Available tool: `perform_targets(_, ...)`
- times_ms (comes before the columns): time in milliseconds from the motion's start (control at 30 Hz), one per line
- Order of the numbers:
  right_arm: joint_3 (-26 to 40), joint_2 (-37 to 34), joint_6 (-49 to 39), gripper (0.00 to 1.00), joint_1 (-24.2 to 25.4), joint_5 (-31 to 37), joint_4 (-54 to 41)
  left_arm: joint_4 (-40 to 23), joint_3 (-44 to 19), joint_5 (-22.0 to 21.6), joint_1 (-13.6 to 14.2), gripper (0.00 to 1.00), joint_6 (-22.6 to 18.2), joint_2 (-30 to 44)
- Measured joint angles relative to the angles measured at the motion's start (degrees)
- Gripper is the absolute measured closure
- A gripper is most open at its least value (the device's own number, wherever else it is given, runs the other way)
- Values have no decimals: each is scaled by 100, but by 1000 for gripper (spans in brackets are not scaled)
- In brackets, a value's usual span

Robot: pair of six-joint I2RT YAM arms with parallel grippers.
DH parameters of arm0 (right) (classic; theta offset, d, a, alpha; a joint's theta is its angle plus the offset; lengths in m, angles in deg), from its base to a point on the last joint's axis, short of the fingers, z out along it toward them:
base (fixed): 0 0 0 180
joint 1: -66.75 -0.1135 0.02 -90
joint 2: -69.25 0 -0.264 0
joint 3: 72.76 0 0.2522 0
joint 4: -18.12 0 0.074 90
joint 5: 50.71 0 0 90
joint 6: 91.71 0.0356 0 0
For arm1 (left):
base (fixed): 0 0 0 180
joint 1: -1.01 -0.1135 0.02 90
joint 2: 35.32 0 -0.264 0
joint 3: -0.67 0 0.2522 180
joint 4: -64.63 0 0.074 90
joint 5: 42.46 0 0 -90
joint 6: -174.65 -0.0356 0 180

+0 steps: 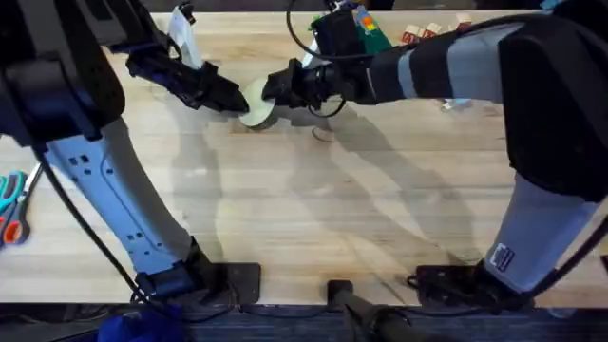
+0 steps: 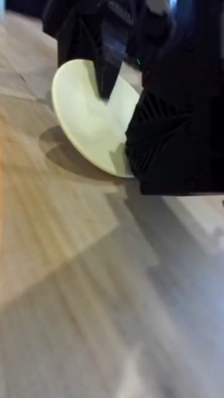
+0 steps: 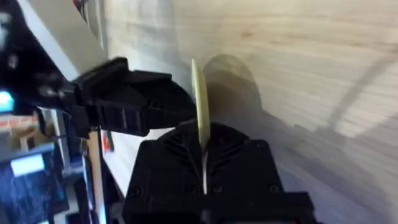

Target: Pick up the plates from the table one by one and place each into a slot on the dish rack.

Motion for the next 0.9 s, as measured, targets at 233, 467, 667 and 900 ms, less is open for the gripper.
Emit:
perform_targets(233, 0, 9, -441, 974, 36, -419, 107, -358, 56, -677, 42, 960, -75, -1081)
perform_targets(467, 0, 356, -1041, 974, 90, -474, -92, -730, 56, -850, 42, 960, -92, -2346)
perform_targets(667, 0, 1136, -1900, 974, 236, -508, -994, -1025, 56, -917, 42, 960, -89, -3241)
perform_targets(900, 0, 1937, -3177, 973, 502, -244, -2408, -1401, 56, -1054, 42, 961, -83, -4173)
